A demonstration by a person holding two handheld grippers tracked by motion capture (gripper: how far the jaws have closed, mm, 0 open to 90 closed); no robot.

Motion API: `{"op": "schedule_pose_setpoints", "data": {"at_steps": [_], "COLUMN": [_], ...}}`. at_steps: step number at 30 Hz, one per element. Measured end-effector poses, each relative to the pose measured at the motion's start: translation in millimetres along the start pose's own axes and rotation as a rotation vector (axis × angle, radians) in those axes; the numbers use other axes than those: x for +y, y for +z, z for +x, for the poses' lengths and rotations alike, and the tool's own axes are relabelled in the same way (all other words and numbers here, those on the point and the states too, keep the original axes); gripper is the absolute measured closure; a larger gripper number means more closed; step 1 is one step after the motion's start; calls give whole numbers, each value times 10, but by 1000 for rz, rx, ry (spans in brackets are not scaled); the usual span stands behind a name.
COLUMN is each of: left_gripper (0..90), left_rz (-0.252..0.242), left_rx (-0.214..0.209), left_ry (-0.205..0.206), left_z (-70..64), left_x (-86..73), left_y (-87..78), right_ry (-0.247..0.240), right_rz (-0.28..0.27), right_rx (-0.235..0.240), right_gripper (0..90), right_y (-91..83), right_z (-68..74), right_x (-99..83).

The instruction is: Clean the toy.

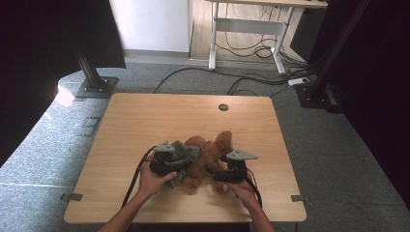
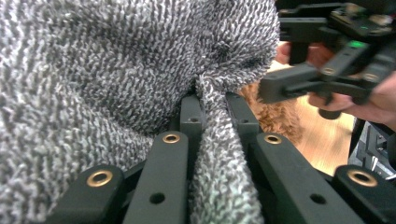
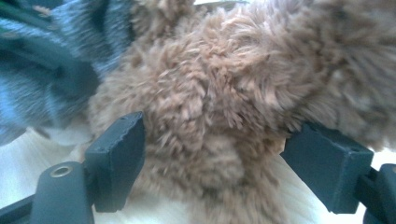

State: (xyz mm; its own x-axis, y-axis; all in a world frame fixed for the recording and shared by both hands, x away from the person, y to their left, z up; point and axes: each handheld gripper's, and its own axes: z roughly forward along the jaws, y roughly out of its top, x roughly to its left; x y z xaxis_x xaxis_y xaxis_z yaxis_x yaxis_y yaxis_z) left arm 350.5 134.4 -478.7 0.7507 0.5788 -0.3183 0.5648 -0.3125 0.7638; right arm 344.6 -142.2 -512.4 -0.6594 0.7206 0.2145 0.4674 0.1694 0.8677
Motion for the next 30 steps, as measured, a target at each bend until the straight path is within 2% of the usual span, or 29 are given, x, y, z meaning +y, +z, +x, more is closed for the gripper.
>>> {"op": "schedule_pose_setpoints", "data": {"at_steps": [2,5,9,15,17,19,23,25,27,30], "left_gripper": [795,795,793,774,773,773,773,772,772,771], "left_rz": [-6,-12,-8,7,1,-28,-76,-86,-72,-31], "left_rx": [6,-5,-17,-51,-71,-92,-84,-94,-97,-88], "left_ry": [-9,-30,-45,-74,-90,-98,-34,-23,-2,28], "left_z": [22,65,70,-41,-66,-110,-275,-357,-441,-564], "left_x": [4,12,15,20,48,111,374,532,678,845], "left_y": [0,1,-9,-75,-113,-173,-286,-265,-169,76], "right_ry": [2,24,8,-27,-30,-26,-25,-32,-43,-49], "right_rz": [12,0,-15,-5,-6,-9,-11,-12,-11,-11], "right_rx": [16,75,76,66,61,55,46,40,31,29], "right_gripper": [253,427,621,714,728,737,739,738,738,739], "right_y": [89,147,126,31,14,9,5,1,-5,-11], "right_z": [-27,-63,-30,45,55,62,73,79,91,91], "right_x": [22,3,-64,-165,-195,-213,-229,-234,-234,-234]}}
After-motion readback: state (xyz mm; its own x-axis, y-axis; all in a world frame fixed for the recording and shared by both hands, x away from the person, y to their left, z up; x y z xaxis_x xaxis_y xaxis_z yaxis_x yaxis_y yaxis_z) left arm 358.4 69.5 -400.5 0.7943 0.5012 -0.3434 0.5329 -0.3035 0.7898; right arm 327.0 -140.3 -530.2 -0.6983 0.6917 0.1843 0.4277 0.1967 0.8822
